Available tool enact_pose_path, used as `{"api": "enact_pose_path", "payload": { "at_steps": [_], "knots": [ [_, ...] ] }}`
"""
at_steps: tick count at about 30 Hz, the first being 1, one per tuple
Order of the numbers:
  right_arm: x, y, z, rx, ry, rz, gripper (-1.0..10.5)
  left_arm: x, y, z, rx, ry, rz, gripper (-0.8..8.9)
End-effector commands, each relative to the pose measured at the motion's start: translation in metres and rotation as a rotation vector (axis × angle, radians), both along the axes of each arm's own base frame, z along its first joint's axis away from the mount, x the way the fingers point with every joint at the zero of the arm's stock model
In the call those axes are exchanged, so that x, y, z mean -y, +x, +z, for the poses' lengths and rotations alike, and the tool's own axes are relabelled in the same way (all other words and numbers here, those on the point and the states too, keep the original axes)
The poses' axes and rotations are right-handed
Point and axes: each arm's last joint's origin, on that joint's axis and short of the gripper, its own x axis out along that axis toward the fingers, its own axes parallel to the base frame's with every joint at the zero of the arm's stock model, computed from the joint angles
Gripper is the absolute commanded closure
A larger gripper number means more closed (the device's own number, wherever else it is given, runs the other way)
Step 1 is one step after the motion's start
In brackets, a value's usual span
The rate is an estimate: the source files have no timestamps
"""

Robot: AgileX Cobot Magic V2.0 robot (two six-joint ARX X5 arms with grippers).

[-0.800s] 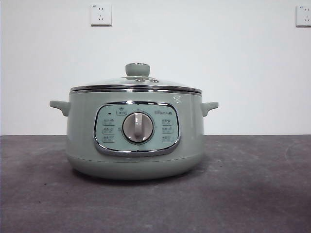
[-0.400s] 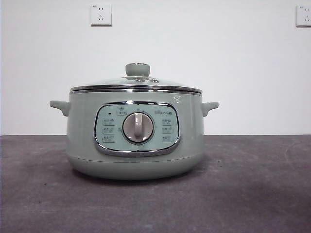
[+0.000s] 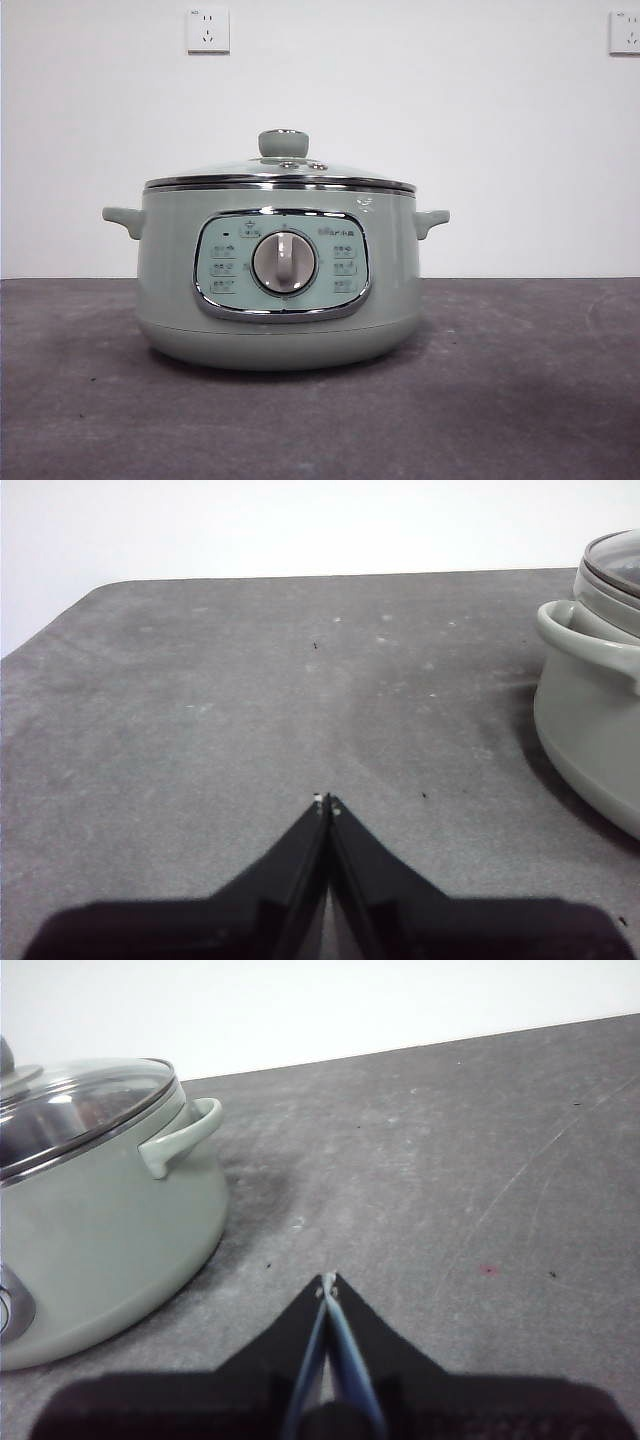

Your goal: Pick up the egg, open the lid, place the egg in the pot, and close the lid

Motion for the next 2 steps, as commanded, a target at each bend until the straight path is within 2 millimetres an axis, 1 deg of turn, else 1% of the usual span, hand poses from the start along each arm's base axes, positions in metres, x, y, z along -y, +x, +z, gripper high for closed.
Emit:
{"api": "enact_pose_path", "payload": {
  "at_steps": [1,2],
  "knots": [
    [-0.0001,0.0005,-0.0049,-0.016,0.007,-0.002,9.5,-0.0002,0.0002,-0.0041,-0.014,-0.010,0.004,8.17],
    [-0.0001,0.0005,-0.0049,-0.016,0.007,-0.002,9.5,-0.0002,0.0003,-0.0041,-0.013,-0.010,0.004,8.17]
  ]
}}
